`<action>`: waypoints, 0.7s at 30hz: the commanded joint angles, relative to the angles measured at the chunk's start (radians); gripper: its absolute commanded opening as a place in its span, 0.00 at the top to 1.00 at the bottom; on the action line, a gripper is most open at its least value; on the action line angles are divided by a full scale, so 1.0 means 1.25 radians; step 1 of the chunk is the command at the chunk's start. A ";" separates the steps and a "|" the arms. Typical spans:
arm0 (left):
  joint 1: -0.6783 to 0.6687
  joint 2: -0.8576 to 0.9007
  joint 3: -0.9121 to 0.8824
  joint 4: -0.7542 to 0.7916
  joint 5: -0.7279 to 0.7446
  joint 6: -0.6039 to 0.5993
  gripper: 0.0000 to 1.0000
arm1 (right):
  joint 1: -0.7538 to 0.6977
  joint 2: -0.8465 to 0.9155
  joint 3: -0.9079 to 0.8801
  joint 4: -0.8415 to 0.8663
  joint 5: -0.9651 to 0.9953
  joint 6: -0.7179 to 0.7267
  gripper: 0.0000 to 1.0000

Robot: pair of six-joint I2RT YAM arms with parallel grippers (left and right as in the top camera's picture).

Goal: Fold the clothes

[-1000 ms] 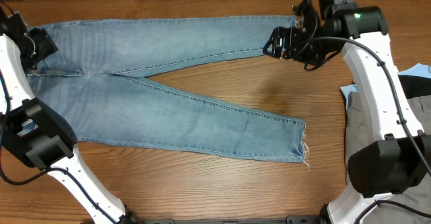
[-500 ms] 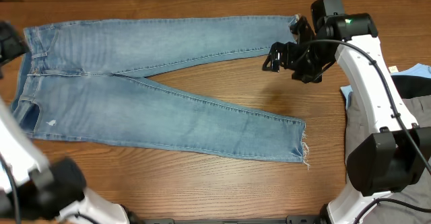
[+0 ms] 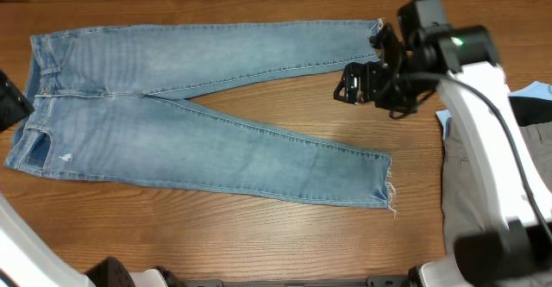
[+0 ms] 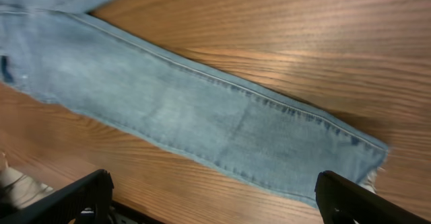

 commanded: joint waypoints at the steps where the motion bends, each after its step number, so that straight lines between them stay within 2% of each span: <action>1: 0.003 -0.036 0.006 -0.018 -0.016 -0.045 0.29 | 0.021 -0.099 0.001 -0.014 0.099 0.069 0.00; 2: 0.003 -0.036 0.005 -0.023 -0.016 -0.053 0.24 | 0.024 -0.112 0.001 -0.022 0.125 0.093 0.00; 5: 0.003 -0.031 -0.020 -0.022 -0.005 -0.071 0.00 | 0.025 -0.123 0.000 -0.069 0.185 0.148 0.00; 9: 0.003 -0.012 -0.104 -0.008 0.000 -0.070 0.00 | 0.023 -0.121 -0.078 -0.066 0.193 0.161 0.00; 12: 0.003 0.007 -0.202 0.027 0.017 -0.070 0.00 | 0.023 -0.121 -0.196 -0.016 0.187 0.192 0.00; 17: 0.003 0.043 -0.380 0.121 0.085 -0.070 0.00 | 0.023 -0.120 -0.448 0.123 0.147 0.255 0.00; 21: 0.003 0.071 -0.476 0.182 0.046 -0.070 0.00 | 0.008 -0.118 -0.593 0.238 0.058 0.309 0.00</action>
